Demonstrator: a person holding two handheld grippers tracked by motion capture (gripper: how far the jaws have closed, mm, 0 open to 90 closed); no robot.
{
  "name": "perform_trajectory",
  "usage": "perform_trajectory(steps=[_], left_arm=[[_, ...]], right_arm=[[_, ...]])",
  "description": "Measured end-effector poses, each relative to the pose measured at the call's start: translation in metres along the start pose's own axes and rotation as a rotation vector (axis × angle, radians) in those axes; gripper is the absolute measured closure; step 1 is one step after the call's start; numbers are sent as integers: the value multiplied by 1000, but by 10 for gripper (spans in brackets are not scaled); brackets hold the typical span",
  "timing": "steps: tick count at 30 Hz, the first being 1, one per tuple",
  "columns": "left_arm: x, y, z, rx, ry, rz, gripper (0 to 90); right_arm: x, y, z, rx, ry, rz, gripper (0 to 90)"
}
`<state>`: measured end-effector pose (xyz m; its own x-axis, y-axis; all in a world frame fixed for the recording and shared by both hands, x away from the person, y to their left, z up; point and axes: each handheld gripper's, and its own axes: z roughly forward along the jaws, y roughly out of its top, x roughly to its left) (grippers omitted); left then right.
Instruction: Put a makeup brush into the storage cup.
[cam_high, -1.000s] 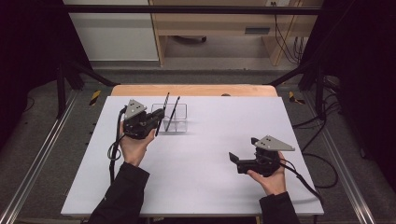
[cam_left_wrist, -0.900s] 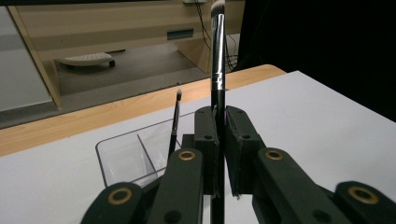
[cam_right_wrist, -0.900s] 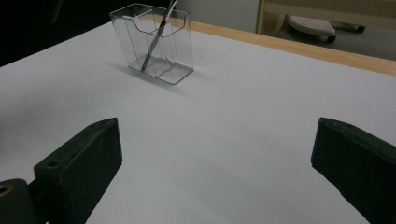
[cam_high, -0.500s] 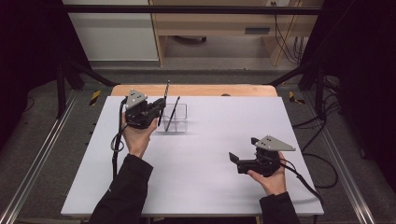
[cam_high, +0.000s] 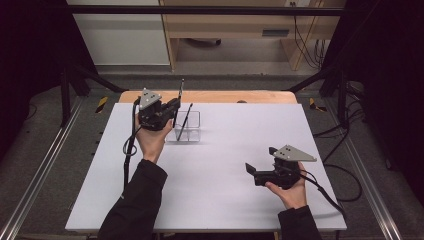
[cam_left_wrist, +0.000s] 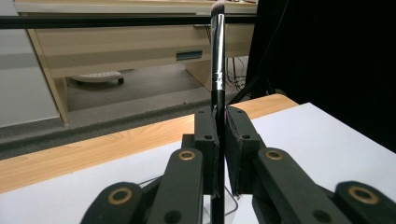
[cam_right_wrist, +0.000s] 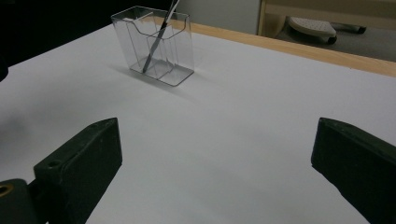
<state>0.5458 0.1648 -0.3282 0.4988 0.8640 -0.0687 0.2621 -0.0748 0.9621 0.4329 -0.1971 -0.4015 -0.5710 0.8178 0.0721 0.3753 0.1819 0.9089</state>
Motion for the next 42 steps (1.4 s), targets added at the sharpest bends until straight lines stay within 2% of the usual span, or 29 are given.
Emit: perform_trajectory(steps=[4,21,34,42], left_arm=[[2,0,7,-6,2,-6,832],[4,4,30,-4,11,12,832],[14,-5,51,17,24,-3,832],[15,-9,63,28,40,14,832]], right_arm=[[-1,1,-2,-10,1,3,25],[-1,1,-2,-7,0,2,25],[-1,0,-1,0,-1,1,25],[-1,0,-1,0,1,0,25]])
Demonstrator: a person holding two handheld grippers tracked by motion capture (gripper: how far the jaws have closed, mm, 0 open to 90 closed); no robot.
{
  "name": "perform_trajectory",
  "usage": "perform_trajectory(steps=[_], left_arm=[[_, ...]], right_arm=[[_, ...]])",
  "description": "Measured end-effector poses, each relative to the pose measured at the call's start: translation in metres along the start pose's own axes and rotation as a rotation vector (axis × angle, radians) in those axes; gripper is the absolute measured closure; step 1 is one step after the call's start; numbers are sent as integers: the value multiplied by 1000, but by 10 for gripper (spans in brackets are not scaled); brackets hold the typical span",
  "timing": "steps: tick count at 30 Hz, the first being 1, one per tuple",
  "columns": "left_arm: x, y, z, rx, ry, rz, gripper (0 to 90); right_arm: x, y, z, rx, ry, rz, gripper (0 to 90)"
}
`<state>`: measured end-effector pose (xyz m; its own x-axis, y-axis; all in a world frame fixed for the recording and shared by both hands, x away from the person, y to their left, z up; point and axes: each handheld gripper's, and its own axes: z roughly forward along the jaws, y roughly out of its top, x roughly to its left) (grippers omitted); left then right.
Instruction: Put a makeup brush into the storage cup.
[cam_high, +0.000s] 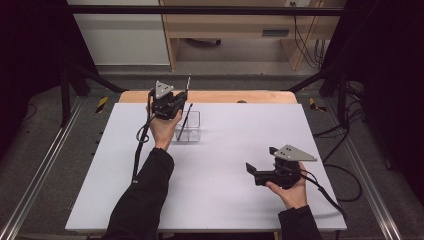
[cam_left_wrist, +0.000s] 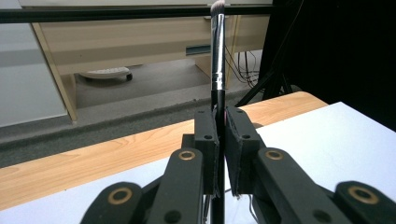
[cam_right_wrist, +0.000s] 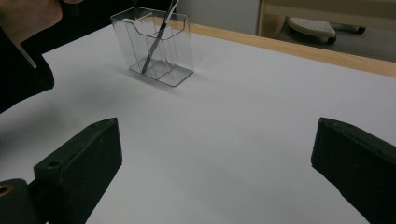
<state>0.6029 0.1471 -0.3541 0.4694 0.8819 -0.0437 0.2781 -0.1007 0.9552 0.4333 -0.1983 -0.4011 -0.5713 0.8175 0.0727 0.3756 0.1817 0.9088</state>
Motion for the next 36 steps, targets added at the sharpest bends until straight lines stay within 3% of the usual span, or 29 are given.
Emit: perform_trajectory(steps=[21,36], left_arm=[[6,-17,16,49,13,14,832],[9,-30,14,62,23,23,832]], right_arm=[[0,0,-1,-6,2,2,26],[0,0,0,-3,5,2,27]])
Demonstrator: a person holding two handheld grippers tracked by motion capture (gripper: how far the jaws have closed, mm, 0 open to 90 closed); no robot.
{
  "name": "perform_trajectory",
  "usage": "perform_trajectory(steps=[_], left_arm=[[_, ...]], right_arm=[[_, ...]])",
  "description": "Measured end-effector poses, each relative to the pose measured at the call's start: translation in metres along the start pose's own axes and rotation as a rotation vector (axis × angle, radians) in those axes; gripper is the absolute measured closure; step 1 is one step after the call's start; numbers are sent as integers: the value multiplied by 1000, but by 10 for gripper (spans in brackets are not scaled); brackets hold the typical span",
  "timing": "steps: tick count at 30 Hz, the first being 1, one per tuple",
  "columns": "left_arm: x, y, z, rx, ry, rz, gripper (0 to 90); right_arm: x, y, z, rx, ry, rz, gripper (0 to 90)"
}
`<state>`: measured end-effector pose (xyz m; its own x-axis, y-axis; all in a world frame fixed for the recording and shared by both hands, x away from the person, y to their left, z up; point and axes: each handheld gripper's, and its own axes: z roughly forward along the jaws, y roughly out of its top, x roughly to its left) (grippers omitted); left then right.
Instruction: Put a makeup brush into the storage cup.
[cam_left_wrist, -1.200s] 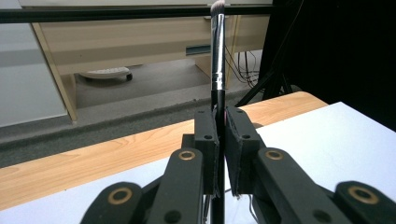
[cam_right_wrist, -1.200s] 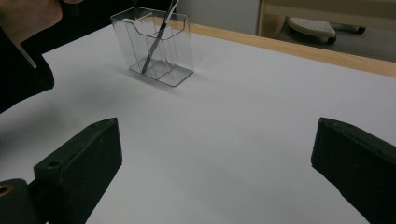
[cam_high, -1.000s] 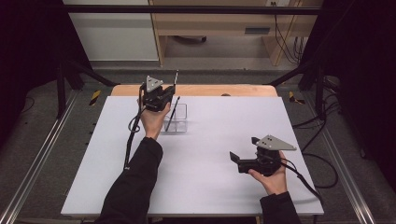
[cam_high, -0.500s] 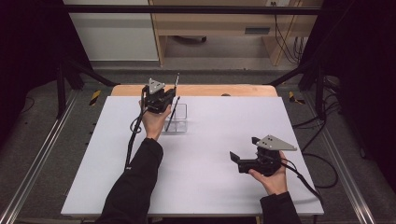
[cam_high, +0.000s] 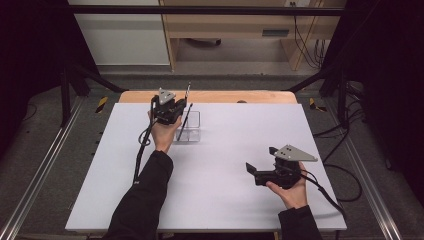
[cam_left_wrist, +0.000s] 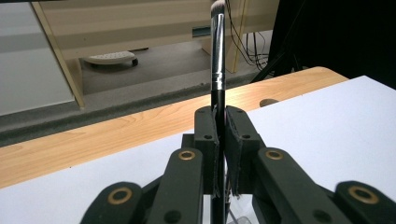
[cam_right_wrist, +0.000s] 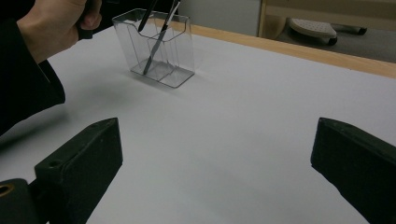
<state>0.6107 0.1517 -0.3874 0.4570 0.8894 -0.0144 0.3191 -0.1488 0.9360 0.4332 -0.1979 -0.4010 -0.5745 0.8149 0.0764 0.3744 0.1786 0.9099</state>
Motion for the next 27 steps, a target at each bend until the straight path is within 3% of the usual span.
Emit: perform_trajectory(steps=[14,27], left_arm=[[0,-18,-6,19,2,1,831],[-5,-27,-21,62,0,32,826]], right_arm=[[1,0,1,1,1,1,27],[1,1,0,-4,-1,1,27]])
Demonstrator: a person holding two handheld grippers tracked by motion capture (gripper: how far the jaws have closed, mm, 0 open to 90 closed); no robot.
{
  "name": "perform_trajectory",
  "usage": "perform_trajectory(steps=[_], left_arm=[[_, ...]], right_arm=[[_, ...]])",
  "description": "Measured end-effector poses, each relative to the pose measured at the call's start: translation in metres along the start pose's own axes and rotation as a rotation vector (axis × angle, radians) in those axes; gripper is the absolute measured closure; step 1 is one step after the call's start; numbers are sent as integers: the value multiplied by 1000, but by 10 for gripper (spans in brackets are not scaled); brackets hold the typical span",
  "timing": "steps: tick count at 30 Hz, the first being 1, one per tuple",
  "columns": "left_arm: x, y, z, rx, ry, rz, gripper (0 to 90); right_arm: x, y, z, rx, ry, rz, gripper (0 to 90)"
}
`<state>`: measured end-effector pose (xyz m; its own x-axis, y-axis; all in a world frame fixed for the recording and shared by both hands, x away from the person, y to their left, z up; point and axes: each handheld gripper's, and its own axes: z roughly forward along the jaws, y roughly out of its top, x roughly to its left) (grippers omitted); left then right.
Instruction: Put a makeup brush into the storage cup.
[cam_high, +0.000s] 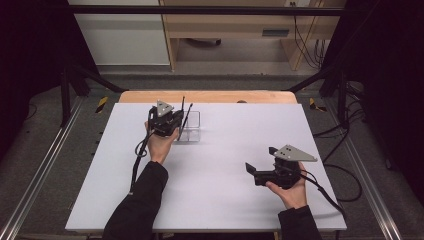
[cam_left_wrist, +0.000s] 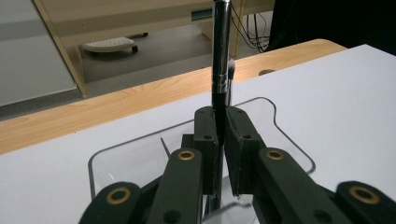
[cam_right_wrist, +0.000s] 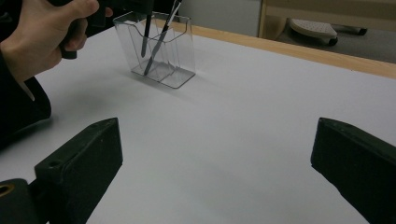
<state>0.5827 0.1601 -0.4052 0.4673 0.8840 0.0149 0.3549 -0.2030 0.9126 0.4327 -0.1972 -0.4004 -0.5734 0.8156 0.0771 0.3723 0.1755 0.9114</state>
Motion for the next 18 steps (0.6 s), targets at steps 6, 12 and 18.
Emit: perform_trajectory(steps=[6,12,18], left_arm=[[0,-2,-16,-12,-13,-10,731],[-2,-4,-41,-19,-40,-1,596],[-5,-7,-66,-4,-102,6,464]], right_arm=[[0,1,-1,-2,-1,-6,27],[0,2,-2,-14,0,-3,27],[2,3,-4,-27,-5,-6,27]])
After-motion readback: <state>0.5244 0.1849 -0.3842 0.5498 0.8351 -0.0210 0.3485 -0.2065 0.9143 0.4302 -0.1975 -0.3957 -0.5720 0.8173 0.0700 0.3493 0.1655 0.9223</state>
